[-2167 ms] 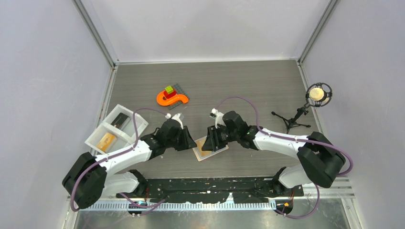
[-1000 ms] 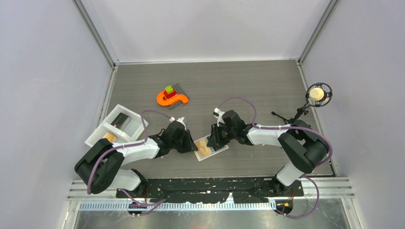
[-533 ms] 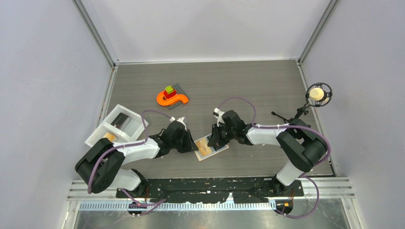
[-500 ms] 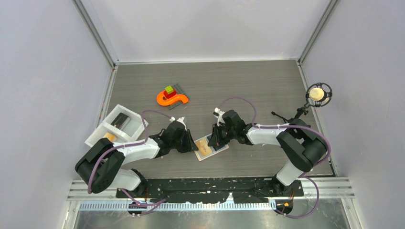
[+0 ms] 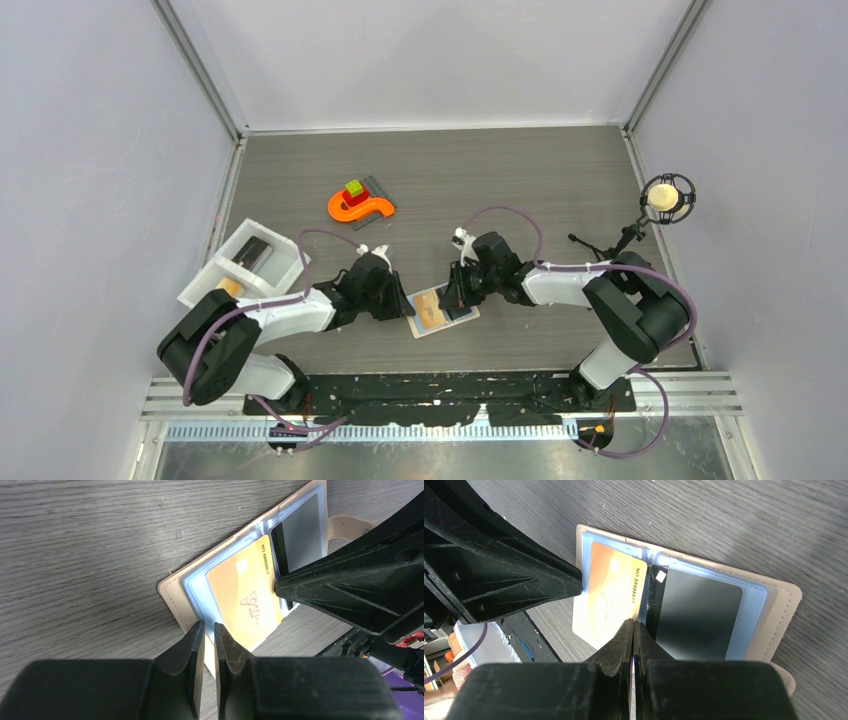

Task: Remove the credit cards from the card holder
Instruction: Remove the credit card from the card holder.

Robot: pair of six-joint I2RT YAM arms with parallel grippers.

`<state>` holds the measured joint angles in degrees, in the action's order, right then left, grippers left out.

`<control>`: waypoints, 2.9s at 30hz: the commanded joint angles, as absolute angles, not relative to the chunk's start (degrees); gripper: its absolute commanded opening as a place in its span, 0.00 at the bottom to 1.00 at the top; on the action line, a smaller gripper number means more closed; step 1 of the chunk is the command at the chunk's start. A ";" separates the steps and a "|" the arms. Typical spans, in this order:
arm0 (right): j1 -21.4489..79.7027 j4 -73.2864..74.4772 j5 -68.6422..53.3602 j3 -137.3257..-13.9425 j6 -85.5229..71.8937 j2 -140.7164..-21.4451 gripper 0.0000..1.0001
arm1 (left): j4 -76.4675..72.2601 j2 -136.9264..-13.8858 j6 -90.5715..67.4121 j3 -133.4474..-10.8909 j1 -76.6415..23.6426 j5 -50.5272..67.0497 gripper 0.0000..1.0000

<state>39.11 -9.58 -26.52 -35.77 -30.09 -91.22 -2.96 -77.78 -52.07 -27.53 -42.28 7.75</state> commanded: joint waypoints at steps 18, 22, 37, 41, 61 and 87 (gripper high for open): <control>38.14 -12.26 -28.66 -34.85 -30.44 -87.93 0.17 | -1.44 -79.03 -50.80 -27.84 -42.36 5.44 0.15; 38.14 -12.35 -28.55 -35.20 -30.90 -89.54 0.25 | -1.67 -78.81 -50.89 -27.68 -42.36 5.54 0.16; 38.23 -14.04 -29.41 -35.75 -31.90 -93.84 0.28 | -2.63 -79.75 -51.41 -27.77 -42.62 5.98 0.16; 38.18 -14.14 -29.21 -35.50 -31.97 -93.25 0.15 | -2.59 -79.99 -51.46 -27.77 -42.71 5.81 0.15; 32.83 -3.34 -29.43 -35.43 -25.86 -79.92 0.05 | 1.29 -80.50 -49.26 -29.96 -43.07 5.84 0.16; 31.72 11.23 -45.47 -40.17 -17.13 -60.93 0.05 | 15.45 -59.65 -35.22 -46.83 -44.12 16.71 0.45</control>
